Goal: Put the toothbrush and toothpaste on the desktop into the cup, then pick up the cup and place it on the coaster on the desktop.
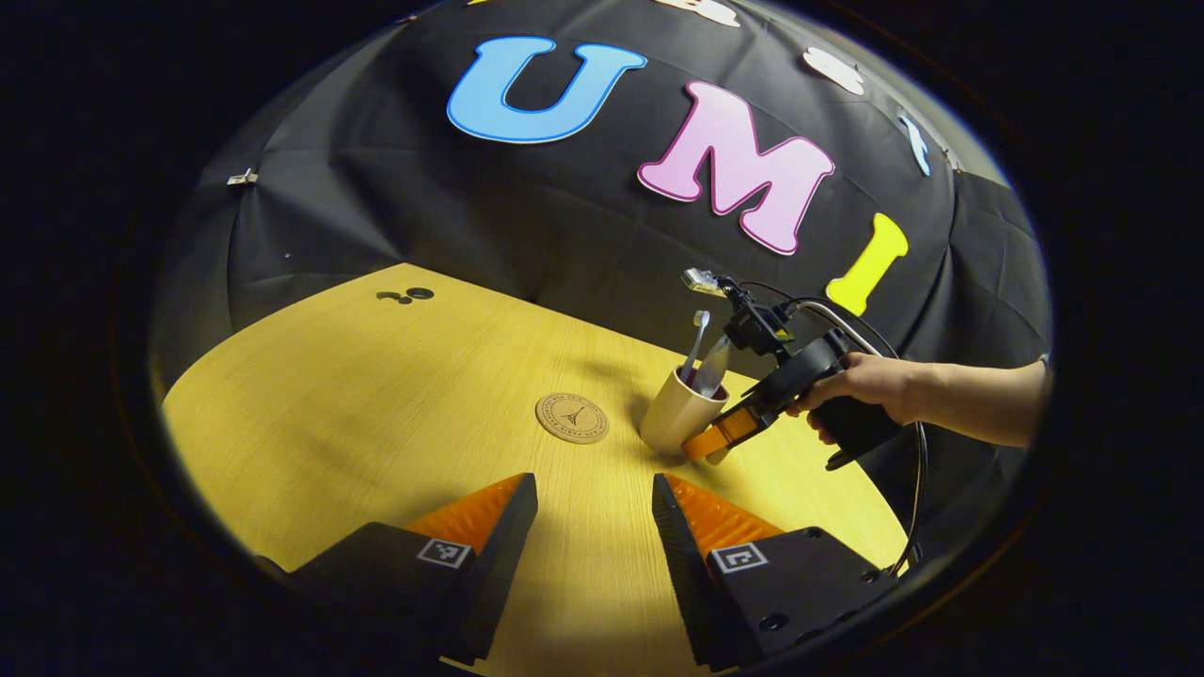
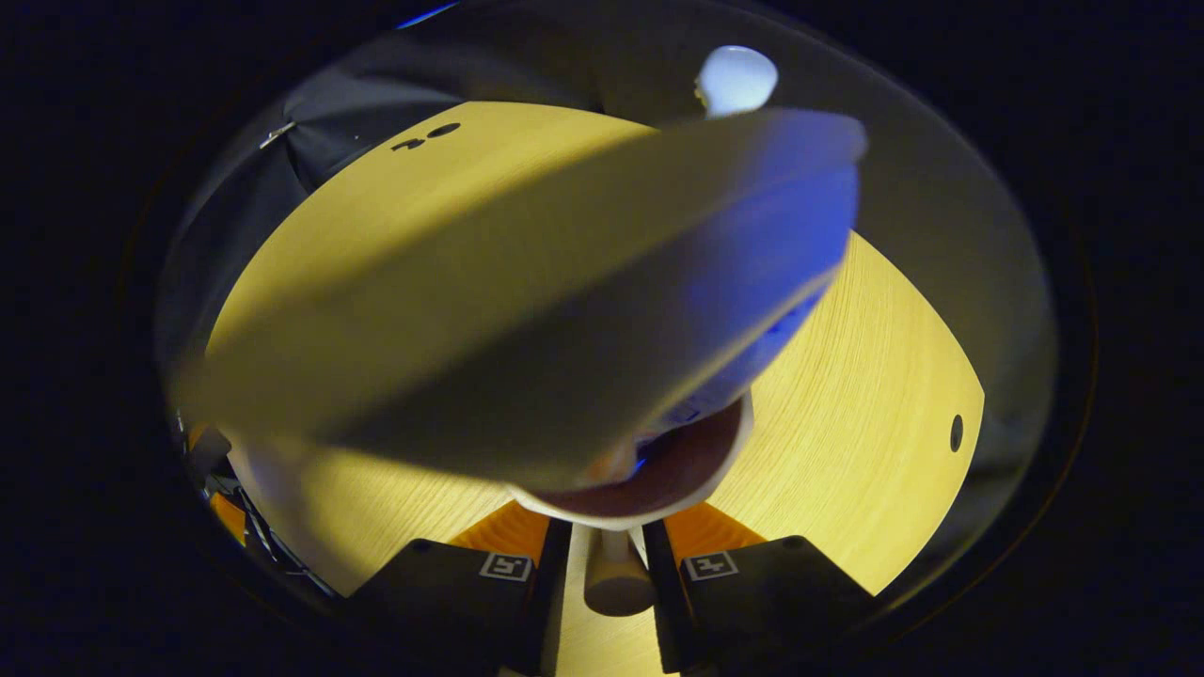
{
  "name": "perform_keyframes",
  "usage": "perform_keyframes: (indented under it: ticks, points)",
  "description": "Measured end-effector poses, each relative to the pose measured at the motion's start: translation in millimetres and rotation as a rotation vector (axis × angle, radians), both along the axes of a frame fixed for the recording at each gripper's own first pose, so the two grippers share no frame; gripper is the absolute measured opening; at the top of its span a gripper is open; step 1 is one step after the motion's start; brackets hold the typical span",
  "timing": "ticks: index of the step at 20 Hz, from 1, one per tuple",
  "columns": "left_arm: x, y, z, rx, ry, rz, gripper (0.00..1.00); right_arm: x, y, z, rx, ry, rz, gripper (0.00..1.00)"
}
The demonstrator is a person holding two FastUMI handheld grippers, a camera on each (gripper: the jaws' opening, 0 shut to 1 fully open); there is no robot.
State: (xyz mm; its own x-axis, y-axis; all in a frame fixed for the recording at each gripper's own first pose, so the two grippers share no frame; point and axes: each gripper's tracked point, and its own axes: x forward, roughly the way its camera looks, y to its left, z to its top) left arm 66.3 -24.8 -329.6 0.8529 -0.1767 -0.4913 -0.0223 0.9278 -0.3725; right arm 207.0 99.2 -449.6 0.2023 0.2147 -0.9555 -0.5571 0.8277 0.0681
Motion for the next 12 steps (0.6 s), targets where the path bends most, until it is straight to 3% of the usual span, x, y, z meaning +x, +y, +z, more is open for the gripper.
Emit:
perform_keyframes:
  ticks: [1, 4, 8, 9, 10, 12]
  points:
    - [0.6, 0.8, 0.1, -0.002, -0.001, 0.001, 0.77, -0.2, -0.5, 0.2, -0.008, 0.003, -0.001, 0.48]
    - [1.4, 2.9, 1.7, -0.006, -0.003, 0.004, 0.78, -2.8, -0.3, -0.5, 0.003, 0.027, -0.028, 0.29]
    - [0.6, 5.0, 0.8, -0.008, -0.003, 0.006, 0.77, -4.5, -1.8, 3.2, -0.001, 0.018, -0.008, 0.31]
    - [0.0, 5.7, 0.8, -0.008, -0.004, 0.008, 0.77, -5.1, -0.6, 4.6, 0.003, 0.02, -0.007, 0.36]
    - [-0.2, 7.2, 1.8, -0.009, -0.005, 0.01, 0.78, -4.9, 0.9, 6.1, 0.01, 0.018, -0.008, 0.3]
    - [-4.1, 9.1, 2.3, -0.012, -0.01, 0.013, 0.78, -0.9, 5.8, 11.6, 0.019, -0.004, -0.009, 0.31]
